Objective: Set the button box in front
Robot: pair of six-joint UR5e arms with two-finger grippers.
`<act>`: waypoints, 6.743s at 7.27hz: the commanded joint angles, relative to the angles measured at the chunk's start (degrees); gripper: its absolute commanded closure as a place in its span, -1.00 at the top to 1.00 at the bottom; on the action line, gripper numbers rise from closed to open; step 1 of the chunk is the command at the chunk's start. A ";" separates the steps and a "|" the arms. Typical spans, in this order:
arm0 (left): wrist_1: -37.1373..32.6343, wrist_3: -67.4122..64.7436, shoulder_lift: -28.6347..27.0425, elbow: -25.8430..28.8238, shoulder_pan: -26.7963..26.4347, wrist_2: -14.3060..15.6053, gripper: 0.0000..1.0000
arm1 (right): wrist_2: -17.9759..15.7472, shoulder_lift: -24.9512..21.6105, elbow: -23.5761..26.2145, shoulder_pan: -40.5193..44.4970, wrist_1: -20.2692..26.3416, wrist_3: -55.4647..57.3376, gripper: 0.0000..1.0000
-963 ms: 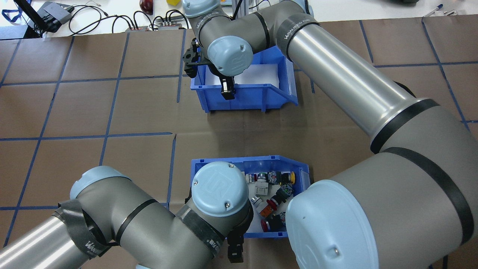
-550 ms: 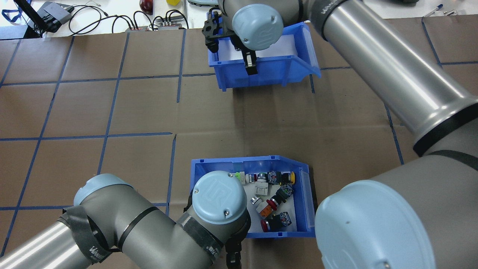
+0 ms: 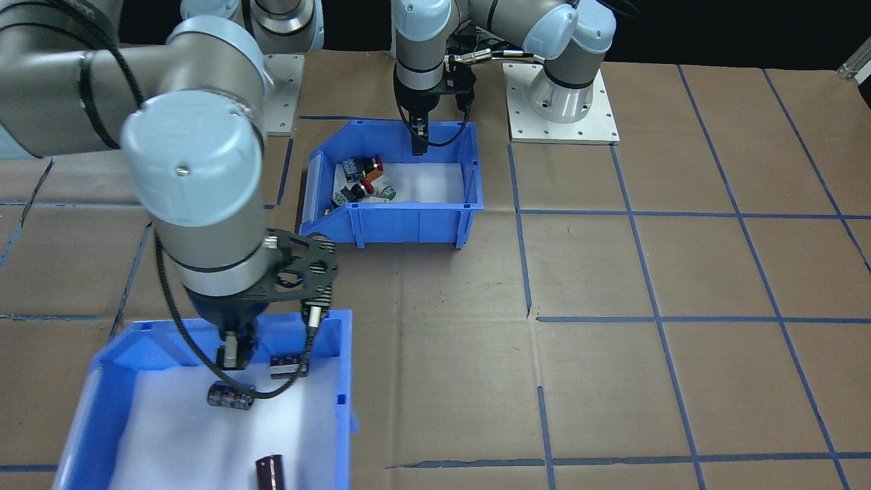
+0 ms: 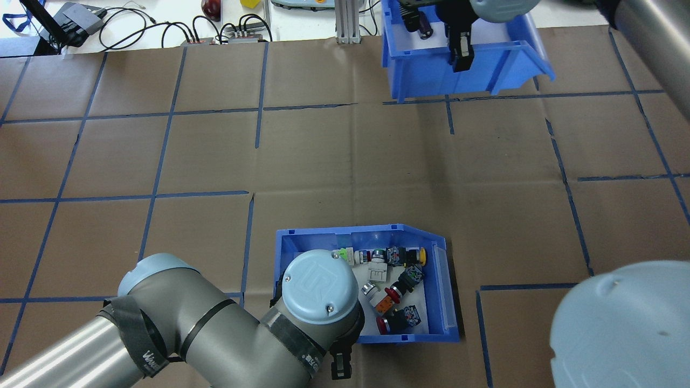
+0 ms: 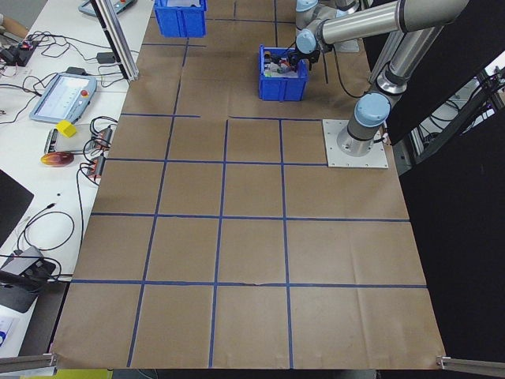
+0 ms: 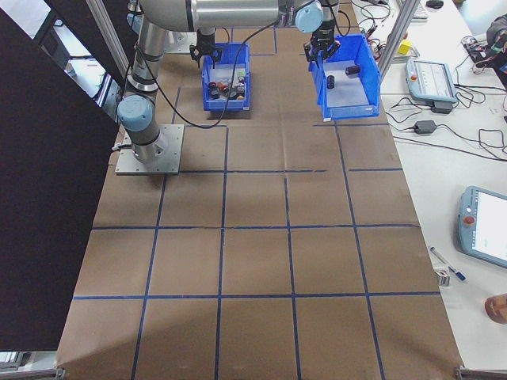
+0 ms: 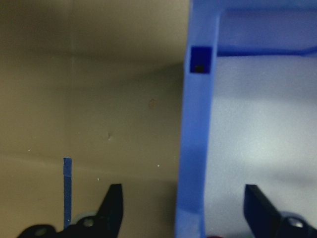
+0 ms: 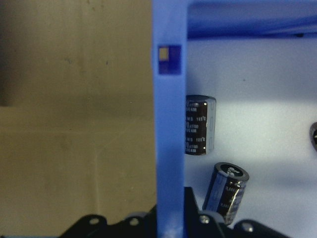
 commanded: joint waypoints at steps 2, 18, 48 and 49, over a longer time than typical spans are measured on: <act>5.45 1.72 -0.59 0.04 -0.02 0.27 -0.99 | 0.43 -10.31 15.74 -10.85 -1.71 -7.44 -0.87; 5.11 23.18 -29.24 36.86 19.93 -5.09 -0.99 | 0.17 -28.44 51.56 -20.98 -25.98 -23.63 -0.86; -25.21 139.99 3.37 31.50 36.89 5.46 0.98 | 1.32 -24.29 49.72 30.17 -22.03 35.26 1.00; -25.21 139.99 3.37 31.85 36.98 5.46 0.98 | 1.67 -27.35 48.33 28.52 -18.28 35.26 1.00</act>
